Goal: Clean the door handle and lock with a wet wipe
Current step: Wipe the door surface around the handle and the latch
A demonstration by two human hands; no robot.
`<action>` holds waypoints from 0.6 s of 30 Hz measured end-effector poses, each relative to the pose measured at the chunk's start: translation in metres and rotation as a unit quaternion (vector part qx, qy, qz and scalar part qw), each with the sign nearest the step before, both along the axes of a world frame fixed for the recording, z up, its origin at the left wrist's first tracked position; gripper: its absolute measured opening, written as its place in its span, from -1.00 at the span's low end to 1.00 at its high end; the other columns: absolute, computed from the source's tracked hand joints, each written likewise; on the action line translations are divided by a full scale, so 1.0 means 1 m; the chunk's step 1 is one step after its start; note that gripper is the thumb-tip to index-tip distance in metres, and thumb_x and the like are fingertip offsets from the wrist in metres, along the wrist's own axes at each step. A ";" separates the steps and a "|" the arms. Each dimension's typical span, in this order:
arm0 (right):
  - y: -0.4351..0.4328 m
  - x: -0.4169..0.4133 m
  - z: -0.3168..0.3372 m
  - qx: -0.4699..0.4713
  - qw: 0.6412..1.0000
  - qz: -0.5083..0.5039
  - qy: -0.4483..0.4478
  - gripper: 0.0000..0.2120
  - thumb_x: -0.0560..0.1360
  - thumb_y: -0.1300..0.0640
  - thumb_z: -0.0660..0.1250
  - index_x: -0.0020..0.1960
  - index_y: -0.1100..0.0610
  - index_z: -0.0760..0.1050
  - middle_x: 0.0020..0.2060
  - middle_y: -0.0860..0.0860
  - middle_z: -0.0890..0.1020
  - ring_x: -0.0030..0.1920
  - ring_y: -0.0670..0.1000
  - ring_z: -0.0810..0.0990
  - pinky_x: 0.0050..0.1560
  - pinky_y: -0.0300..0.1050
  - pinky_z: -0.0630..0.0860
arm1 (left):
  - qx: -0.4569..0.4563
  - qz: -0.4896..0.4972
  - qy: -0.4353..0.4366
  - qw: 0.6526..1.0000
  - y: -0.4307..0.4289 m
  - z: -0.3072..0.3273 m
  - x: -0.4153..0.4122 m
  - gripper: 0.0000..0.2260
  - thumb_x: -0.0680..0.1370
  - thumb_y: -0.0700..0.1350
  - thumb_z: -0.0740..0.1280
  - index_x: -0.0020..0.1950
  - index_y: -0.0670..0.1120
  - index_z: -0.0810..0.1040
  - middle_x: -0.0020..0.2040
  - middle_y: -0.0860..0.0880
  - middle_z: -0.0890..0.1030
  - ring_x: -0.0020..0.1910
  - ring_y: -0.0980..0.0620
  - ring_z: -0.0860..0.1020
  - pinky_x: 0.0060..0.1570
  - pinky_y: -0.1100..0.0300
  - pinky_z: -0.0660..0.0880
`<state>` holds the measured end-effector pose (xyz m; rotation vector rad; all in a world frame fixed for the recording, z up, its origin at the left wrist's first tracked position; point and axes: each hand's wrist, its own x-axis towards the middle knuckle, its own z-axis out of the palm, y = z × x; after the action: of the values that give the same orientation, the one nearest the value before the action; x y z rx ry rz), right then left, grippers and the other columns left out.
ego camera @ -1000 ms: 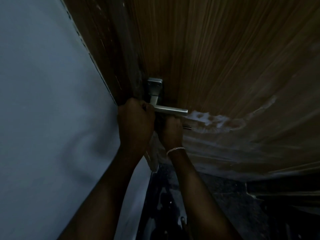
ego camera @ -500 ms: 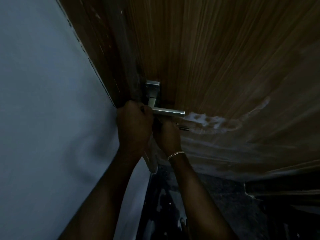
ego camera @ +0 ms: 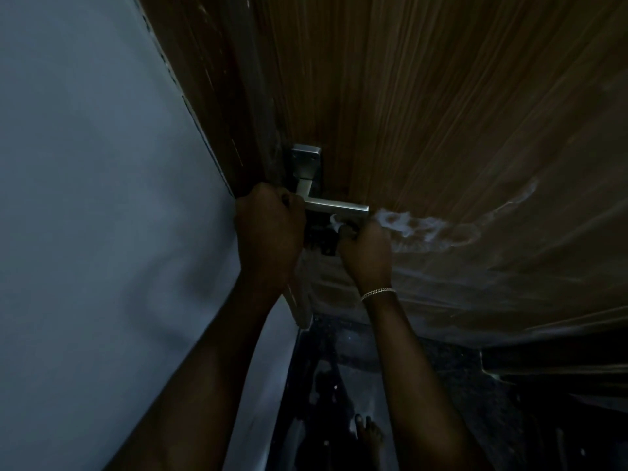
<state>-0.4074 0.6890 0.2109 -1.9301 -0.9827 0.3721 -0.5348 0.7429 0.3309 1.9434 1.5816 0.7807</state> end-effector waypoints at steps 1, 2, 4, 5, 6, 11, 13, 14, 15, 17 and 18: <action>0.001 -0.001 0.000 0.006 1.000 -0.002 0.000 -0.84 0.60 0.15 0.29 0.03 0.15 0.65 -0.14 0.10 0.71 -0.14 0.03 0.68 -0.10 -0.05 0.62 | 0.001 0.000 -0.002 1.000 0.000 0.000 0.000 -0.78 0.60 -0.10 0.33 -0.09 -0.22 0.67 -0.14 -0.13 0.70 -0.17 -0.04 0.69 -0.10 0.04 0.65; 0.002 -0.006 0.002 0.005 1.000 0.030 -0.005 -0.84 0.61 0.16 0.29 0.06 0.14 0.64 -0.13 0.09 0.71 -0.13 0.03 0.68 -0.10 -0.09 0.62 | 0.001 0.000 -0.004 1.000 0.001 0.000 0.000 -0.78 0.60 -0.10 0.32 -0.09 -0.22 0.67 -0.14 -0.13 0.71 -0.17 -0.04 0.69 -0.09 0.03 0.66; 0.008 -0.020 0.004 -0.015 0.992 0.121 -0.020 -0.80 0.61 0.16 0.28 0.19 0.11 0.61 0.03 0.07 0.70 0.01 0.02 0.66 0.06 -0.12 0.59 | 0.002 -0.001 -0.010 1.000 0.001 0.000 0.000 -0.78 0.59 -0.11 0.32 -0.08 -0.22 0.68 -0.14 -0.13 0.71 -0.15 -0.05 0.69 -0.08 0.00 0.65; 0.011 -0.022 0.003 -0.022 0.990 0.142 -0.019 -0.78 0.61 0.17 0.29 0.23 0.11 0.59 0.09 0.07 0.69 0.08 0.03 0.65 0.14 -0.10 0.57 | 0.000 -0.001 -0.012 1.000 0.000 -0.001 0.000 -0.78 0.60 -0.10 0.31 -0.06 -0.22 0.67 -0.12 -0.13 0.71 -0.13 -0.05 0.69 -0.06 -0.01 0.65; 0.015 -0.021 0.003 -0.027 0.990 0.137 -0.019 -0.77 0.61 0.19 0.30 0.24 0.13 0.59 0.12 0.09 0.69 0.11 0.05 0.64 0.16 -0.08 0.56 | -0.004 -0.002 -0.014 1.000 0.001 -0.001 -0.001 -0.78 0.60 -0.10 0.31 -0.03 -0.22 0.67 -0.10 -0.13 0.71 -0.11 -0.05 0.69 -0.04 -0.01 0.65; 0.031 -0.029 0.006 -0.055 0.989 0.137 -0.015 -0.77 0.59 0.15 0.33 0.20 0.18 0.60 0.05 0.13 0.70 0.04 0.11 0.67 0.02 -0.14 0.52 | -0.007 0.006 -0.015 1.000 0.002 -0.003 0.000 -0.78 0.59 -0.07 0.32 0.01 -0.18 0.68 -0.08 -0.10 0.72 -0.10 -0.04 0.70 -0.01 0.01 0.65; 0.034 -0.037 0.002 -0.075 0.981 0.177 -0.016 -0.75 0.61 0.09 0.31 0.24 0.14 0.58 0.09 0.11 0.69 0.07 0.10 0.65 0.06 -0.08 0.56 | 0.001 0.011 -0.010 1.000 0.002 -0.004 0.000 -0.79 0.59 -0.07 0.33 0.00 -0.17 0.69 -0.08 -0.09 0.72 -0.10 -0.02 0.70 -0.04 0.09 0.64; 0.035 -0.037 -0.001 -0.088 0.981 0.170 -0.014 -0.76 0.62 0.08 0.29 0.24 0.13 0.57 0.10 0.11 0.68 0.08 0.10 0.65 0.09 -0.04 0.57 | 0.006 0.011 -0.006 1.000 0.002 -0.004 -0.001 -0.79 0.59 -0.07 0.33 -0.02 -0.16 0.70 -0.10 -0.08 0.73 -0.11 -0.01 0.69 -0.09 0.15 0.61; 0.034 -0.034 -0.002 -0.099 0.984 0.151 -0.003 -0.77 0.63 0.07 0.27 0.22 0.13 0.58 0.09 0.11 0.68 0.08 0.10 0.65 0.11 -0.01 0.58 | 0.006 0.010 -0.006 1.000 0.002 -0.004 0.000 -0.79 0.60 -0.07 0.33 -0.04 -0.17 0.70 -0.11 -0.08 0.73 -0.13 0.00 0.70 -0.14 0.19 0.58; 0.030 -0.026 -0.005 -0.094 0.991 0.095 0.001 -0.81 0.62 0.11 0.29 0.12 0.15 0.62 0.00 0.11 0.70 0.01 0.09 0.67 0.05 -0.04 0.61 | -0.005 0.005 -0.008 1.000 0.002 -0.003 0.000 -0.79 0.59 -0.09 0.33 -0.05 -0.18 0.70 -0.11 -0.09 0.73 -0.14 -0.01 0.70 -0.14 0.18 0.60; 0.028 -0.022 -0.005 -0.074 0.995 0.059 -0.028 -0.84 0.59 0.14 0.32 0.06 0.18 0.65 -0.06 0.13 0.71 -0.06 0.10 0.69 -0.01 -0.07 0.62 | -0.009 0.006 -0.007 1.000 0.002 -0.003 0.000 -0.79 0.59 -0.09 0.33 -0.05 -0.19 0.69 -0.10 -0.10 0.73 -0.14 -0.01 0.70 -0.11 0.15 0.62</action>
<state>-0.4297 0.7166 0.2058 -2.0299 -1.1362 0.4715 -0.5346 0.7453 0.3281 1.9137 1.5894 0.7805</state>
